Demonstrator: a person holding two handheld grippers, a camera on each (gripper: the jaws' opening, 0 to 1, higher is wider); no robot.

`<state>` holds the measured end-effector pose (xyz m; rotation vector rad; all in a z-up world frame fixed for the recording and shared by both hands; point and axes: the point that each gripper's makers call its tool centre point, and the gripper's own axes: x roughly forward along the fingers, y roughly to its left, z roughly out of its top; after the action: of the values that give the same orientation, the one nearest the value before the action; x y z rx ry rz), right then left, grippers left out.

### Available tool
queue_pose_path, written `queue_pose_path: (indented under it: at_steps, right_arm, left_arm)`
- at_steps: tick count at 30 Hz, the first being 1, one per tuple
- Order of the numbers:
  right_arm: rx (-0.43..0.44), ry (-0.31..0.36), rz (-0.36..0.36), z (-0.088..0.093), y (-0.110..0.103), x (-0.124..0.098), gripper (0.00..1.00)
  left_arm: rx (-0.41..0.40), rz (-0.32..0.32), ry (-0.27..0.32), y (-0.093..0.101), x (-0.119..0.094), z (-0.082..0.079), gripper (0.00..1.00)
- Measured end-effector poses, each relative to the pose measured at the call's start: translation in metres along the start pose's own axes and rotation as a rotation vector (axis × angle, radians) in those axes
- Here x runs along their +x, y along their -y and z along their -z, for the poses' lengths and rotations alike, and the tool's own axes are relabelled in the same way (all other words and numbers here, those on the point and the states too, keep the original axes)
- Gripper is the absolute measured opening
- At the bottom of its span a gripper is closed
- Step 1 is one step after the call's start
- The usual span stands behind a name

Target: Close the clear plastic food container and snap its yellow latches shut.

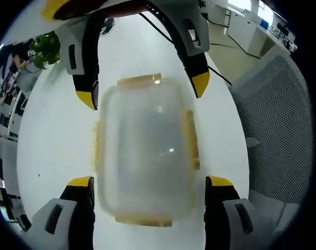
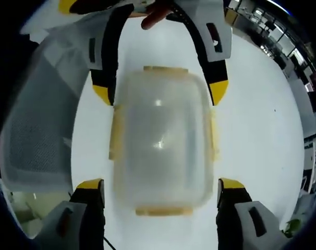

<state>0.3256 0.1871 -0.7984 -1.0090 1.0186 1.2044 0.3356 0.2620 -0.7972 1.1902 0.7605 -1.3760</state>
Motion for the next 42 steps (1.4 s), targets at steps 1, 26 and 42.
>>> queue_pose_path:
  at_steps: [1,26,42]
  right_arm:
    - [0.002,0.001,0.0,0.0,0.0,0.0,0.89]
    - [0.028,-0.011,0.022,0.003,0.006,0.004,0.8]
    - [0.039,0.02,0.025,0.001,0.005,0.005,0.79]
  left_arm:
    - [-0.001,0.002,-0.002,0.0,0.001,0.0,0.87]
    - [-0.02,-0.051,-0.041,-0.008,0.016,0.003,0.86]
    - [-0.014,-0.048,-0.037,-0.007,0.014,0.005,0.86]
